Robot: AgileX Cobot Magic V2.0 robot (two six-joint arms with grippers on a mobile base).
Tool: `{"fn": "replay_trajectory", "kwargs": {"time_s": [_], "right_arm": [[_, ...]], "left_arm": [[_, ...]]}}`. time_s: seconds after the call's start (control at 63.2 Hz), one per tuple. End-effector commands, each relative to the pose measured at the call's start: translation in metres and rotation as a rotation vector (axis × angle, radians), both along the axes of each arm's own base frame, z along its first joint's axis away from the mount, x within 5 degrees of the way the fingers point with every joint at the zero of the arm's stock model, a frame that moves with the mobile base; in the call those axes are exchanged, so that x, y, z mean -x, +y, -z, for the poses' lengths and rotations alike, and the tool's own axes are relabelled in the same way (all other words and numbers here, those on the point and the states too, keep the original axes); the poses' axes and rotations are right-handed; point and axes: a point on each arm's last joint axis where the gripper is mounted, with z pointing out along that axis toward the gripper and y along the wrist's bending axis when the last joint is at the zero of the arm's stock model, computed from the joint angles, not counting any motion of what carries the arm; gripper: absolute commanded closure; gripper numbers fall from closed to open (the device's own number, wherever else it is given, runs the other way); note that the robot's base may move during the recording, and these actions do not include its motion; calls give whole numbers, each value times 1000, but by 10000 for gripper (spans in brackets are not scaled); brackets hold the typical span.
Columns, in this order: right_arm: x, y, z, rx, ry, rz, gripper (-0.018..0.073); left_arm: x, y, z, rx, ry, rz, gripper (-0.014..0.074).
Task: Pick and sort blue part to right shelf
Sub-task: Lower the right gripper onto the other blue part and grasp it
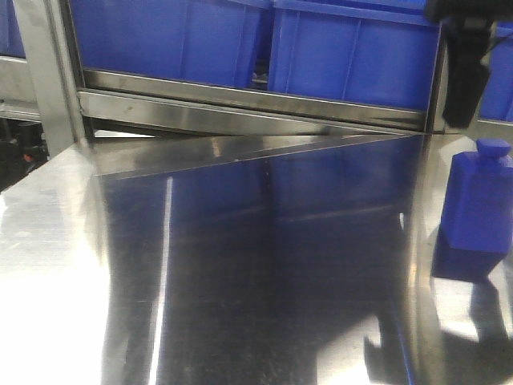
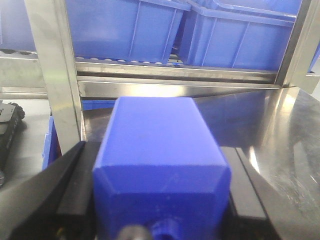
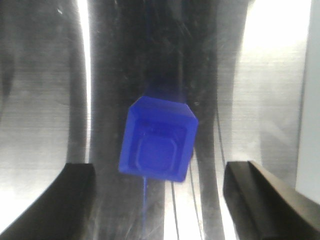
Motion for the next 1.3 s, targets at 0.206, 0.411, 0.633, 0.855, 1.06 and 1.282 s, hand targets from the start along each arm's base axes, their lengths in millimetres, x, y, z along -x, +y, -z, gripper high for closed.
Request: {"fn": "replay_trajectory", "kwargs": {"time_s": [0.206,0.411,0.633,0.855,1.06,1.282], "right_arm": [[-22,5,21,29,26,-4,-42],[-33,8,43,44,77,-5,-42],[-36,9,61,56,120,-6,-27],[-36,9,61,57,123,-6,204],[-34,9,48,38,58,-8,273],[-23,3,4,17,-149,-27,273]], "left_arm": [[0,0,-17,35,-105,3,241],[0,0,-17,35,-103,3,240],[0,0,-17,35,-103,3,241],[0,0,-16,31,-91,4,240],[2,0,-11,20,-42,5,241],[18,9,-11,-16,-72,-31,241]]}}
